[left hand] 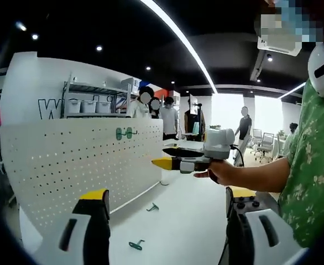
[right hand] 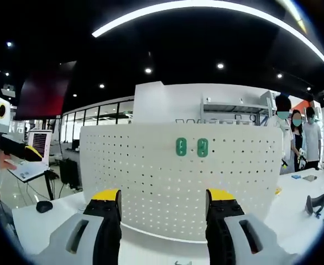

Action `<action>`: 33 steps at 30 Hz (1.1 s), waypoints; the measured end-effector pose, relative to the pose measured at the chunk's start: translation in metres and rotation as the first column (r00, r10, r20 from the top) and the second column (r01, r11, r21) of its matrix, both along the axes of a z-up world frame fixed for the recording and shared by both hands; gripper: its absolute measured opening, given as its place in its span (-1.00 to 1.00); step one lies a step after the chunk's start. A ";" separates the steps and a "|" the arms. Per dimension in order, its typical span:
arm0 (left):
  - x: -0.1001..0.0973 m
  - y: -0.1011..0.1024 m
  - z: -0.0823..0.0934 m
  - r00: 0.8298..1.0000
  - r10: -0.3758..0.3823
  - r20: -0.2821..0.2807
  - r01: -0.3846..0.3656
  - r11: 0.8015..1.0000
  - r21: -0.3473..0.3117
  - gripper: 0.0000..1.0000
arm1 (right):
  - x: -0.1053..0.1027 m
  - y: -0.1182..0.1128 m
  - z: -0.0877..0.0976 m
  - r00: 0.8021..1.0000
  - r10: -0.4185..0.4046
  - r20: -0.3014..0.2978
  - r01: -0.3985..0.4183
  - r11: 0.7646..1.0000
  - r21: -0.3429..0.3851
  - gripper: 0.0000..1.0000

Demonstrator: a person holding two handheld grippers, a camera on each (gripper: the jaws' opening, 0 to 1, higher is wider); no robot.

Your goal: Insert the hook assembly into the mounting plate slot until the hook locks in place.

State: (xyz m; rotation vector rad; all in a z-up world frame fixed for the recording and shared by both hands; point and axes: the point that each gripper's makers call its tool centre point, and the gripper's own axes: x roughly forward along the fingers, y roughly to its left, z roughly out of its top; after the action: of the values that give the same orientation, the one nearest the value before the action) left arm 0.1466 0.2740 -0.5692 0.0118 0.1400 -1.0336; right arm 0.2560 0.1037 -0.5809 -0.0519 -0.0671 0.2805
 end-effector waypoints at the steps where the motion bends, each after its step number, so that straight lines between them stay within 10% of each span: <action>1: -0.001 0.000 -0.001 1.000 -0.002 -0.002 0.002 1.000 0.002 0.77 | -0.003 -0.001 0.001 1.000 0.000 0.001 0.000 1.000 0.000 0.24; 21: -0.005 -0.006 -0.044 0.997 -0.013 -0.079 0.017 0.999 0.043 0.73 | -0.047 -0.005 -0.026 0.998 0.012 -0.054 -0.014 1.000 -0.024 0.23; 33: 0.036 0.005 -0.133 0.982 0.001 -0.191 0.045 0.970 0.238 0.57 | -0.044 -0.006 -0.034 0.998 0.009 -0.067 -0.012 0.999 -0.034 0.23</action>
State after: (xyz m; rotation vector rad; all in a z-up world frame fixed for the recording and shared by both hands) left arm 0.1825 0.2791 -0.7018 0.1364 0.4404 -1.0342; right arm 0.2120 0.0974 -0.6147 -0.0766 0.0043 0.2939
